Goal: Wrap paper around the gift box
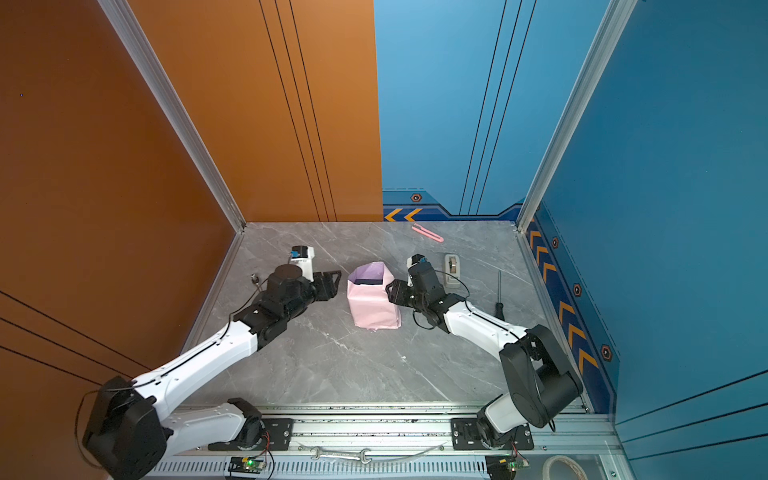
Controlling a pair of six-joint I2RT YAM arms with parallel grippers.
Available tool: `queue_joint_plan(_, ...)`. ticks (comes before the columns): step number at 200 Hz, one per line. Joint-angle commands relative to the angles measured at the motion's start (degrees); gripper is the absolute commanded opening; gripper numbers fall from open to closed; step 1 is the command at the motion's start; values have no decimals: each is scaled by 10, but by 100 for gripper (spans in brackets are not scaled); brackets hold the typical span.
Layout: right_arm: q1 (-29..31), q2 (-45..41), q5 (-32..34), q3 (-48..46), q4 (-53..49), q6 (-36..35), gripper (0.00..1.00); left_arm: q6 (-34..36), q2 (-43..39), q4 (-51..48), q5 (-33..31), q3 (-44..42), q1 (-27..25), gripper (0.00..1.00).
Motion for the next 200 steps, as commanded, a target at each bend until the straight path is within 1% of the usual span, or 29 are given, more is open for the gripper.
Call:
queue_joint_plan(1, 6, 19, 24, -9, -81, -17, 58, -45, 0, -9, 19, -34, 22, 69)
queue_joint_plan(23, 6, 20, 25, -9, -81, -17, 58, -51, 29, 3, 42, -41, 38, 68)
queue_joint_plan(50, 6, 17, 25, -12, -82, -18, 58, -58, 77, 51, 86, -28, 37, 66)
queue_joint_plan(95, 7, 18, 19, -14, -76, -17, 59, -55, 134, 103, 124, 4, 9, 65)
queue_joint_plan(116, 7, 19, 15, -16, -73, -19, 59, -56, 153, 116, 127, 8, -2, 64)
queue_joint_plan(142, 5, 21, -5, -22, -61, -21, 59, -50, 177, 126, 138, 11, -5, 62)
queue_joint_plan(163, 0, 22, -23, -25, -54, -27, 60, -31, 197, 126, 153, 14, 0, 58)
queue_joint_plan(182, -7, 25, -40, -26, -52, -37, 60, -13, 218, 126, 184, 23, 11, 54)
queue_joint_plan(200, -16, 29, -64, -28, -49, -46, 60, 0, 243, 127, 226, 37, 20, 53)
